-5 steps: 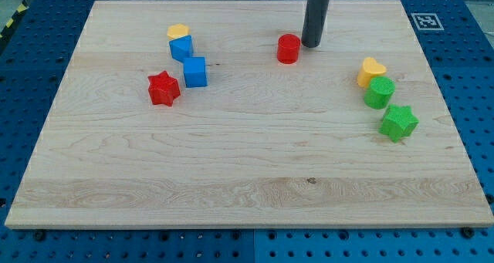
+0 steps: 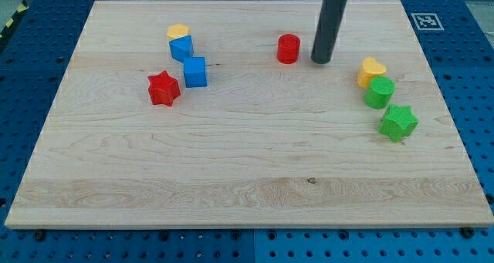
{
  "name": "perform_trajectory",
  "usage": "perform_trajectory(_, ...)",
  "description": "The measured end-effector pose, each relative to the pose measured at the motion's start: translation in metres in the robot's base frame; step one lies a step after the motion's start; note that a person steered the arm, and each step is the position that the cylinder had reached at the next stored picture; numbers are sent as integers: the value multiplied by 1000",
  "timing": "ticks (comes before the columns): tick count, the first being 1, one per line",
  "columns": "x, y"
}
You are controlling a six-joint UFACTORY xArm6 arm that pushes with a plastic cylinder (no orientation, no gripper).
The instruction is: Move the red circle towards the right side of the triangle
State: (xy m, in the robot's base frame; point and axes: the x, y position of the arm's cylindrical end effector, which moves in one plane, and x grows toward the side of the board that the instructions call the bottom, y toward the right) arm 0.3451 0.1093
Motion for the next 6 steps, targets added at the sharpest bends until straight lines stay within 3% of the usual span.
perform_trajectory(1, -27, -17)
perform_trajectory(4, -9, -7)
perform_trajectory(6, -26, -59)
